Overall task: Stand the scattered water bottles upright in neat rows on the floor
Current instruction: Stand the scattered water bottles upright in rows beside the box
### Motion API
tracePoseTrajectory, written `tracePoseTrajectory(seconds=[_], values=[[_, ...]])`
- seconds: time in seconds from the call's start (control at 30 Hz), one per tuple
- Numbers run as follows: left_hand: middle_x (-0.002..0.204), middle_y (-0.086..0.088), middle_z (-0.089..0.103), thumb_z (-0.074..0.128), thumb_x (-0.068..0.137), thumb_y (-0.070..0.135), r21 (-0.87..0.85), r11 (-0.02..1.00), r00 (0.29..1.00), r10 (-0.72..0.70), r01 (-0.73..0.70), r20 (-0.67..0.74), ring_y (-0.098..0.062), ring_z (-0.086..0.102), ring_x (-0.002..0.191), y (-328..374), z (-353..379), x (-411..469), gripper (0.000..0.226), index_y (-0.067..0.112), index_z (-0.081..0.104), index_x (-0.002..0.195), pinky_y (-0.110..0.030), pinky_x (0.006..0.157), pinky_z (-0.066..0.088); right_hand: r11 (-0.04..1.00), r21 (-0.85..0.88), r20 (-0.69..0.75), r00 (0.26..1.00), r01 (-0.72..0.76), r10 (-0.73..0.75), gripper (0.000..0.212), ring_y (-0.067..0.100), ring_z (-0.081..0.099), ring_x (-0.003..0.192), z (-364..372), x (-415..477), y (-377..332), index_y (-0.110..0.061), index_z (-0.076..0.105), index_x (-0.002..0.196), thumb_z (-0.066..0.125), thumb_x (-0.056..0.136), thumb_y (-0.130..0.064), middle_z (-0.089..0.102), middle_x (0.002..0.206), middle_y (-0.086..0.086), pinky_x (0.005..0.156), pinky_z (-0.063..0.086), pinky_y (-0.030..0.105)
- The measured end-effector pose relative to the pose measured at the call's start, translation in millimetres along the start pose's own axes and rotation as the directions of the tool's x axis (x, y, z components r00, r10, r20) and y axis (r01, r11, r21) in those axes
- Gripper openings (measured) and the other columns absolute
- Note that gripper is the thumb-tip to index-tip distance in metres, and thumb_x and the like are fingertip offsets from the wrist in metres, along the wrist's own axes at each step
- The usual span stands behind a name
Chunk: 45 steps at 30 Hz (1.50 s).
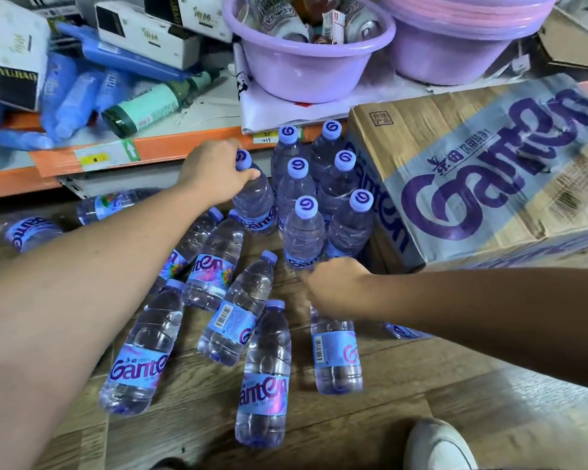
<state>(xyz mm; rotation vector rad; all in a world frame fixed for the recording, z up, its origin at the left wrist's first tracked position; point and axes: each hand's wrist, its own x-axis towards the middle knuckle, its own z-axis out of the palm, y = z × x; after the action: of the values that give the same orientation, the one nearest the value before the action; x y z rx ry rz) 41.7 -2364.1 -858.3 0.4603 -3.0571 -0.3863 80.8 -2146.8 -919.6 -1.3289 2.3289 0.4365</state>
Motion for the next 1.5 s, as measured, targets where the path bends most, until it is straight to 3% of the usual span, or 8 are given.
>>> tracePoseTrajectory(seconds=[0.2,0.37,0.63,0.73,0.87,1.13,1.33,1.5], values=[[0.108,-0.02,0.064,0.063,0.087,0.033,-0.086,0.994,0.996,-0.075,0.071,-0.041,-0.037,0.059,0.097,-5,8,9,0.041,0.005,0.053,0.114,-0.037,0.077,0.046,0.886,0.382,0.301,0.942,-0.262,0.148,0.045,0.034,0.057,0.106,19,26,22,-0.015,0.029,0.136,0.043,0.098,-0.034,0.049,0.129,0.016,0.082,0.049,0.037],[0.112,-0.02,0.062,0.058,0.09,0.018,-0.076,0.995,0.997,-0.061,0.057,-0.046,-0.038,0.059,0.098,-2,25,17,0.031,0.005,0.05,0.117,-0.04,0.077,0.046,0.563,0.739,0.285,0.929,-0.371,0.238,0.044,0.028,0.059,0.098,39,33,8,-0.02,0.026,0.129,0.05,0.095,-0.033,0.054,0.118,0.012,0.081,0.049,0.036],[0.117,-0.018,0.062,0.065,0.087,0.028,-0.258,0.946,0.969,-0.227,0.197,-0.093,-0.036,0.058,0.105,-27,20,36,0.041,0.007,0.051,0.119,-0.036,0.083,0.045,0.306,0.801,0.369,0.827,-0.515,0.425,0.076,0.028,0.055,0.119,34,44,-17,-0.013,0.021,0.143,0.065,0.085,-0.032,0.052,0.134,0.008,0.095,0.049,0.035],[0.118,-0.016,0.062,0.066,0.086,0.025,-0.317,0.936,0.984,-0.174,0.154,-0.037,-0.033,0.056,0.105,-28,20,39,0.04,0.009,0.052,0.12,-0.031,0.081,0.041,0.347,0.809,0.341,0.86,-0.474,0.38,0.05,0.02,0.054,0.118,22,38,-20,-0.014,0.042,0.134,0.058,0.091,-0.033,0.057,0.121,-0.002,0.101,0.045,0.029],[0.118,-0.015,0.062,0.068,0.084,0.023,-0.316,0.945,0.996,-0.092,0.087,0.001,-0.033,0.057,0.105,-20,19,42,0.04,0.011,0.054,0.12,-0.036,0.087,0.045,0.548,0.76,0.179,0.924,-0.349,0.339,0.029,0.019,0.058,0.09,1,19,-26,-0.018,0.06,0.101,0.061,0.086,-0.042,0.058,0.084,-0.009,0.078,0.046,0.028],[0.112,-0.016,0.065,0.068,0.084,0.026,-0.266,0.961,0.995,-0.095,0.08,-0.042,-0.035,0.059,0.1,-19,20,45,0.038,0.01,0.058,0.117,-0.039,0.084,0.047,0.826,0.564,-0.126,0.989,0.012,0.072,0.04,0.028,0.059,0.1,-45,6,-24,-0.01,0.056,0.104,0.064,0.083,-0.042,0.06,0.108,0.008,0.079,0.046,0.032],[0.104,-0.013,0.068,0.069,0.083,0.029,-0.303,0.953,0.996,-0.053,0.027,-0.076,-0.033,0.059,0.095,-8,21,53,0.031,0.009,0.062,0.106,-0.037,0.078,0.046,0.889,0.431,-0.223,0.973,0.151,-0.057,0.028,0.032,0.056,0.093,-62,8,-16,-0.011,0.059,0.108,0.057,0.089,-0.031,0.051,0.108,0.008,0.076,0.045,0.035],[0.107,-0.012,0.069,0.074,0.078,0.024,-0.359,0.933,0.997,-0.056,0.033,-0.054,-0.03,0.06,0.098,-6,24,58,0.035,0.01,0.065,0.108,-0.029,0.08,0.044,0.841,0.517,-0.329,0.944,0.159,0.024,0.019,0.023,0.048,0.083,-89,17,-9,-0.011,0.063,0.098,0.063,0.083,-0.022,0.037,0.093,0.0,0.076,0.047,0.035]])
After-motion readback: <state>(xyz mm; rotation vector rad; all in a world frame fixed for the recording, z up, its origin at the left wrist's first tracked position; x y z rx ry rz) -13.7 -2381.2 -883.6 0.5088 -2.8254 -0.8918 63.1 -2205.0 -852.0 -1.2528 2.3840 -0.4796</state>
